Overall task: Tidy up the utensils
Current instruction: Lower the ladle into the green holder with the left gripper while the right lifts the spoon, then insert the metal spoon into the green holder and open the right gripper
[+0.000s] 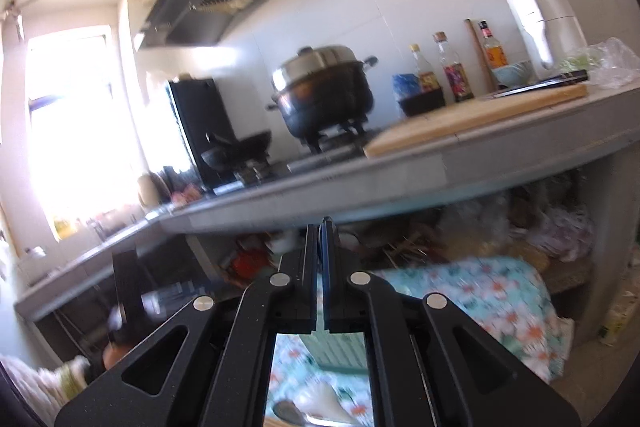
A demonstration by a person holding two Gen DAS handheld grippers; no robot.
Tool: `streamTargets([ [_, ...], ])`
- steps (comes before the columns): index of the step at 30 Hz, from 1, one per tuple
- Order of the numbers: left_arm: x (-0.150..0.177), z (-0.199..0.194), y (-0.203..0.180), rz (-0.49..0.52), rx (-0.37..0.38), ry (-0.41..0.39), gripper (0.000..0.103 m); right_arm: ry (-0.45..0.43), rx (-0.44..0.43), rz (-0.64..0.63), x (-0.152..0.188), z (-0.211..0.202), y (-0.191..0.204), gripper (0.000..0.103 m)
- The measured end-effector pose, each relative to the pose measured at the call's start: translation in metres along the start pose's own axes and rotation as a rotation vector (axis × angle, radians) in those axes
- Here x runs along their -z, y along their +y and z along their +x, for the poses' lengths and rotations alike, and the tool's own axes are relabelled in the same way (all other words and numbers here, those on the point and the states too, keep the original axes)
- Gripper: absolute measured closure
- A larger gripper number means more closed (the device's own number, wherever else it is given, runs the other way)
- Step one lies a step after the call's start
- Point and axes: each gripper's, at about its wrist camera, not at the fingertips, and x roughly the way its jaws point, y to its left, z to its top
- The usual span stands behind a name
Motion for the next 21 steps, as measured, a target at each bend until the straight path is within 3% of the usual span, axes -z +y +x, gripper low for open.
streamTargets([
  [4, 0.032, -0.004, 0.005, -0.046, 0.019, 0.038, 0.064, -0.011, -0.052, 0.028, -0.025, 0.032, -0.004, 0.101],
  [9, 0.061, -0.006, 0.009, -0.079, 0.022, 0.041, 0.064, 0.015, -0.038, 0.021, -0.028, 0.080, -0.007, 0.101],
  [15, 0.091, -0.002, 0.015, -0.118, 0.014, 0.072, 0.064, 0.126, -0.041, 0.133, 0.007, 0.132, -0.041, 0.101],
  [21, 0.101, 0.002, 0.020, -0.122, -0.001, 0.086, 0.064, 0.258, 0.062, 0.143, 0.051, 0.160, -0.064, 0.100],
])
